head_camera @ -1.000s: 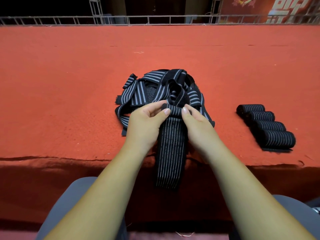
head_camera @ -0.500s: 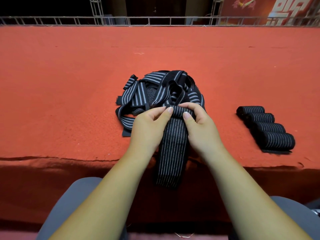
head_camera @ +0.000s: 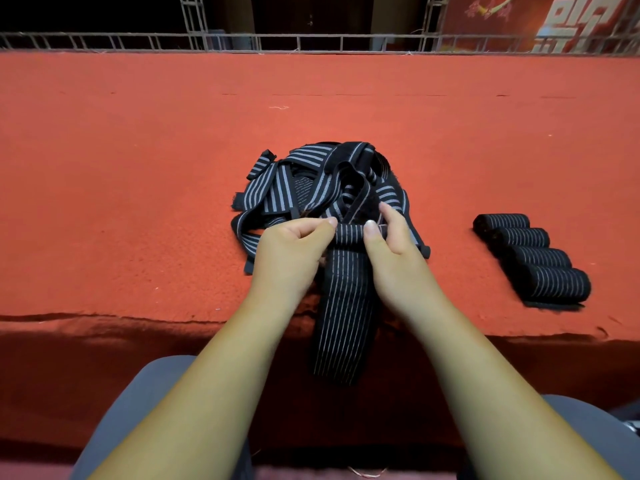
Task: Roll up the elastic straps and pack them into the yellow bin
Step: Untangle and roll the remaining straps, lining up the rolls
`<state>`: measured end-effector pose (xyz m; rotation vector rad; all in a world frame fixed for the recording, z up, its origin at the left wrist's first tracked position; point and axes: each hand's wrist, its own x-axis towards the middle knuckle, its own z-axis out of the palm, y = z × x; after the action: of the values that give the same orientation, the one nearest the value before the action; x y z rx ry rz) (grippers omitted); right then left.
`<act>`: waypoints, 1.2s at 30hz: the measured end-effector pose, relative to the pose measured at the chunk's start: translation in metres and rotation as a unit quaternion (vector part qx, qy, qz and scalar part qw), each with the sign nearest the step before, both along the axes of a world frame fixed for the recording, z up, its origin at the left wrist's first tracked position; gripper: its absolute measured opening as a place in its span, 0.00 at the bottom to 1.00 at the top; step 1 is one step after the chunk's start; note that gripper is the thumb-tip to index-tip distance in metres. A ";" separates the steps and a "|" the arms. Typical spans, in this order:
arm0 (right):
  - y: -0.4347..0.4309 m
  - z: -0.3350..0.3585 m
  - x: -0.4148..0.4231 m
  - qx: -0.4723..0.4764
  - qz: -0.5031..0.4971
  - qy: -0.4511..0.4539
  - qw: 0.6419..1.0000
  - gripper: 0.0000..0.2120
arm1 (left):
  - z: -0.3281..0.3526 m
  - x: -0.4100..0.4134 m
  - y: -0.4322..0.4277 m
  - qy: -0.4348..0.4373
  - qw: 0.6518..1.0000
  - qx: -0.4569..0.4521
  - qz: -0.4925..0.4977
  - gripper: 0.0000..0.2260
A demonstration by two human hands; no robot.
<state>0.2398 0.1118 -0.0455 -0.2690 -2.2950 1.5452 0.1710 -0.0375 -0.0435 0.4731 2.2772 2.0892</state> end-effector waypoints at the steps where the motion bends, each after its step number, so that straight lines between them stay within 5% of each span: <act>1: 0.000 -0.001 -0.002 -0.001 -0.014 -0.006 1.000 0.29 | 0.000 0.001 0.001 0.005 1.000 0.003 0.000 0.08; 5: 0.000 0.000 -0.003 0.018 -0.050 -0.019 0.998 0.19 | 0.004 0.001 0.000 0.020 1.000 0.002 -0.013 0.05; 8: 0.001 0.000 -0.004 -0.004 -0.062 0.003 0.998 0.12 | 0.005 0.000 -0.005 0.041 0.994 -0.033 -0.091 0.13; 20: 0.000 0.007 0.001 -0.035 -0.039 -0.052 0.997 0.21 | -0.004 -0.001 -0.002 0.049 0.995 -0.007 -0.083 0.16; 28: 0.000 0.008 0.000 -0.093 -0.055 -0.012 0.994 0.10 | 0.000 -0.003 0.001 -0.074 0.989 0.055 -0.118 0.12; 31: -0.001 0.007 0.000 -0.113 -0.049 -0.007 0.992 0.10 | -0.001 -0.003 0.001 -0.061 0.992 0.050 -0.101 0.08; 36: -0.001 0.006 0.000 -0.096 -0.044 -0.026 0.994 0.16 | -0.006 -0.009 -0.003 -0.023 0.991 0.061 -0.115 0.16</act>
<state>0.2398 0.1104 -0.0395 -0.4595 -2.1431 1.7341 0.1620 -0.0401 -0.0490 0.6490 1.9698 2.1077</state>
